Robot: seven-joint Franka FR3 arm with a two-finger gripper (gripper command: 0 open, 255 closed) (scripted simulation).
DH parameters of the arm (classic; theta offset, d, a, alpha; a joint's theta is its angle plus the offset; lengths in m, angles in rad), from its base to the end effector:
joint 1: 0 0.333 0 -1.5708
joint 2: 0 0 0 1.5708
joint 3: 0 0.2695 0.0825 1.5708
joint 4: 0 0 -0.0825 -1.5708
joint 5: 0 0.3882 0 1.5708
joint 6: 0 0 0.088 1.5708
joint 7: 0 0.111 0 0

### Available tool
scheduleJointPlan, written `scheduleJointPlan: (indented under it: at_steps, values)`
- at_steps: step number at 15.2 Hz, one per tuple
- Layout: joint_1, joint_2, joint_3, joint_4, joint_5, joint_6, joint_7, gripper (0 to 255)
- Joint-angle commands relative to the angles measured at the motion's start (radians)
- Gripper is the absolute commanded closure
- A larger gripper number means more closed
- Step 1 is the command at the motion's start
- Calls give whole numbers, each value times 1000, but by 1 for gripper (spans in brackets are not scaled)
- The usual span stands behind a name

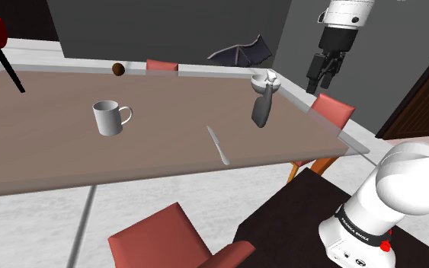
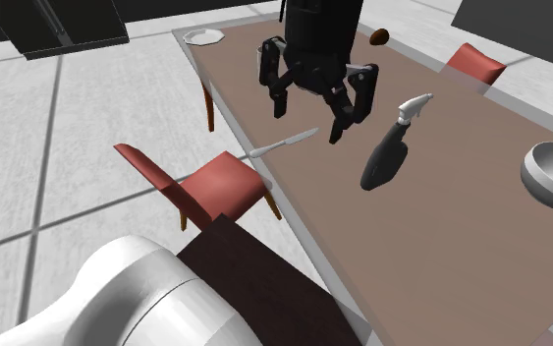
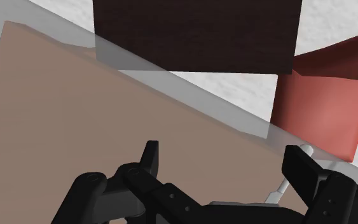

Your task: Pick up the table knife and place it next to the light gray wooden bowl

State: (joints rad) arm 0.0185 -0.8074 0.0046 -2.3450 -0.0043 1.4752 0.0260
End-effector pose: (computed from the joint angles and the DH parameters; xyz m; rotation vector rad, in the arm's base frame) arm 0.3284 0.0074 0.5580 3.1310 -0.0073 -0.0974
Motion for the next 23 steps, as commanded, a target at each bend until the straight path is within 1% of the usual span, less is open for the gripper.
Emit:
scheduleJointPlan:
  at_steps: [1,8,14,19,23]
  values:
    - [0,0,0,0,0,0,0,0]
    - [3,98,123,-99,70,234,186,0]
    - [-6,251,230,-120,97,441,346,0]
    - [-27,420,315,-90,78,602,491,0]
    - [-51,575,377,-36,21,713,625,0]
